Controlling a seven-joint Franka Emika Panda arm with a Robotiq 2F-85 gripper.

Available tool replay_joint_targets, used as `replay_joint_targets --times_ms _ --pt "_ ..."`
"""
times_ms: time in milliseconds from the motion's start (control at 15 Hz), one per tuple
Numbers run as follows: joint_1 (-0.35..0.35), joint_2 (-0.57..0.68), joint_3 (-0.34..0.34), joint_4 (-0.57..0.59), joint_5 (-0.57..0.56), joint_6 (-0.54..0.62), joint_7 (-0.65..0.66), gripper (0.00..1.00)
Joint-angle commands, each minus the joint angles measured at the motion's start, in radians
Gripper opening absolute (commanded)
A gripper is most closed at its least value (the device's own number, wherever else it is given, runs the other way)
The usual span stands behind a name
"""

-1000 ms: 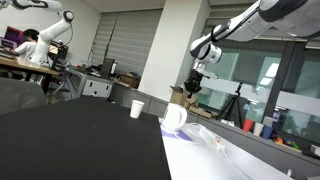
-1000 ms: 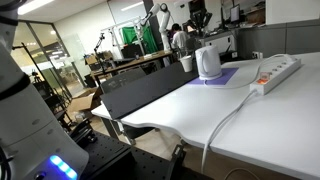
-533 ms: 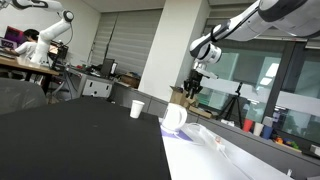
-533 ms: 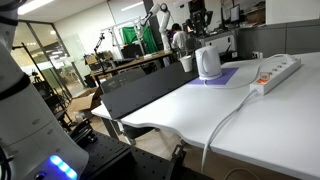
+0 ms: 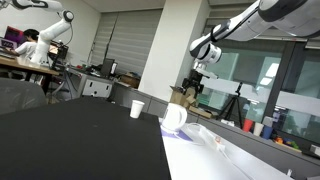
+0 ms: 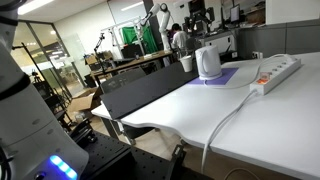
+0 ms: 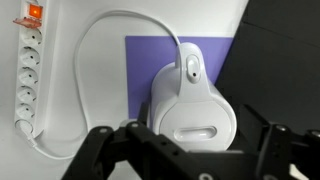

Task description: Switch the kettle off then on

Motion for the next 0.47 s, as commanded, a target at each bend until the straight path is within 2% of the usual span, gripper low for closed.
replay_joint_targets --times_ms 0,67,133,400 --pt "0.011 -0.005 -0.010 0.009 -0.017 -0.011 0.042 1.00" --pt "0.012 -0.005 -0.013 0.011 -0.019 -0.016 0.049 1.00" --pt "-0.003 0.001 0.003 0.004 -0.002 -0.004 0.003 1.00" --pt "-0.003 0.001 0.002 0.004 -0.004 -0.004 0.011 1.00"
